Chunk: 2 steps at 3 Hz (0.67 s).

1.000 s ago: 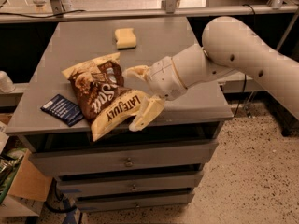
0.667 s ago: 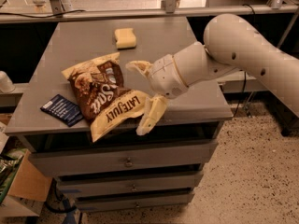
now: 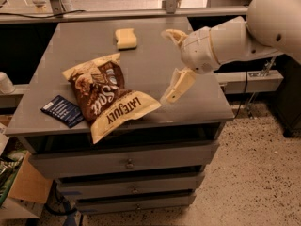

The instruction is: Move brown chip bag near rxbar blueberry

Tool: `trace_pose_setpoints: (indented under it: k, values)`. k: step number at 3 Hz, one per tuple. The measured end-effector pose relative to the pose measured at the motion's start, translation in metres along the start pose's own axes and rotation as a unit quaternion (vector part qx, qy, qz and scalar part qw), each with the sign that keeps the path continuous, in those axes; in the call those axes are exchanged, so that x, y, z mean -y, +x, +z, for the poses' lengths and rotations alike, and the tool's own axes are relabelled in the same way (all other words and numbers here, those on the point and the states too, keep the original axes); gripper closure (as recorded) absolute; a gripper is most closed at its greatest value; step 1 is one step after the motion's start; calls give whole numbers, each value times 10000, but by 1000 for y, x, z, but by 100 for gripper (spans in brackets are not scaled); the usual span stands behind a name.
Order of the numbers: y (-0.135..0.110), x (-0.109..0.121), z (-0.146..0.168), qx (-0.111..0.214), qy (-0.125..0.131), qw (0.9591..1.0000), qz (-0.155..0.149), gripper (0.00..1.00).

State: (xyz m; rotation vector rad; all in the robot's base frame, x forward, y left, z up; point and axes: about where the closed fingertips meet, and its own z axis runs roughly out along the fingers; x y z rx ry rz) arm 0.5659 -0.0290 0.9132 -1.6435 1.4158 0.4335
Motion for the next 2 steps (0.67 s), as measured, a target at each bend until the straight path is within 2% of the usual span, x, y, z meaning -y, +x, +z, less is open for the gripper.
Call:
trace_pose_setpoints:
  k: [1,2]
  values:
    - [11,46,-50,-184,792,9967,-4,0]
    - [9,53,-58,-182,901,9958,-27,0]
